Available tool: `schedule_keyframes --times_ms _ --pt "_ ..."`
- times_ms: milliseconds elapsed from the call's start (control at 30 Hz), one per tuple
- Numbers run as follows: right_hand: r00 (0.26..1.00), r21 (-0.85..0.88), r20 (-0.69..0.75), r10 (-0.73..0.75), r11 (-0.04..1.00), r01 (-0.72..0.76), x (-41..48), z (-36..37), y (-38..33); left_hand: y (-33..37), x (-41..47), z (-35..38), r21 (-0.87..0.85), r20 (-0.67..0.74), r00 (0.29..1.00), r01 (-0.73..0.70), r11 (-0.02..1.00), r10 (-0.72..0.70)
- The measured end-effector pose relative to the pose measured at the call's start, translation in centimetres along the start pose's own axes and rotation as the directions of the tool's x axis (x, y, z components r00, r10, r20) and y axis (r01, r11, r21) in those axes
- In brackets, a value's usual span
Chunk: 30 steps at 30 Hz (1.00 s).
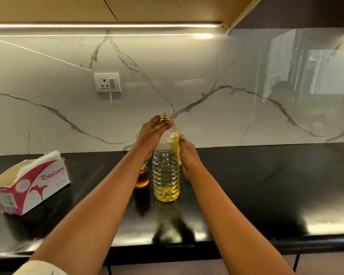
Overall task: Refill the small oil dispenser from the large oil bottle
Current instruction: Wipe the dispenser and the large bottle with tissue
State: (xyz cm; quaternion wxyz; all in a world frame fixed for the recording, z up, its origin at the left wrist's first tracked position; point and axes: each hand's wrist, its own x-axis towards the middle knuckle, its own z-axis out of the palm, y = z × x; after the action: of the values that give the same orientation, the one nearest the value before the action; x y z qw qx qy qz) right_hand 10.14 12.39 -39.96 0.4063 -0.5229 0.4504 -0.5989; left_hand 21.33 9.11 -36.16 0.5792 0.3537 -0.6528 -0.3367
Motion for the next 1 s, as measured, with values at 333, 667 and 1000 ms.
schedule_keyframes --times_ms 333,667,1000 --pt "0.996 0.054 -0.088 -0.011 0.998 0.016 -2.4 -4.2 -0.3 0.2 -0.7 0.8 0.193 -0.054 0.997 -0.043 0.98 0.054" --pt "1.0 0.4 -0.021 0.012 0.917 -0.002 -8.4 -5.3 0.9 -1.3 -13.1 2.6 0.044 -0.11 0.958 -0.262 0.964 0.265" --pt "0.986 -0.1 -0.158 -0.054 0.994 0.039 -18.5 -12.4 5.4 -3.8 -20.2 9.1 -0.167 0.229 0.972 0.084 0.982 -0.044"
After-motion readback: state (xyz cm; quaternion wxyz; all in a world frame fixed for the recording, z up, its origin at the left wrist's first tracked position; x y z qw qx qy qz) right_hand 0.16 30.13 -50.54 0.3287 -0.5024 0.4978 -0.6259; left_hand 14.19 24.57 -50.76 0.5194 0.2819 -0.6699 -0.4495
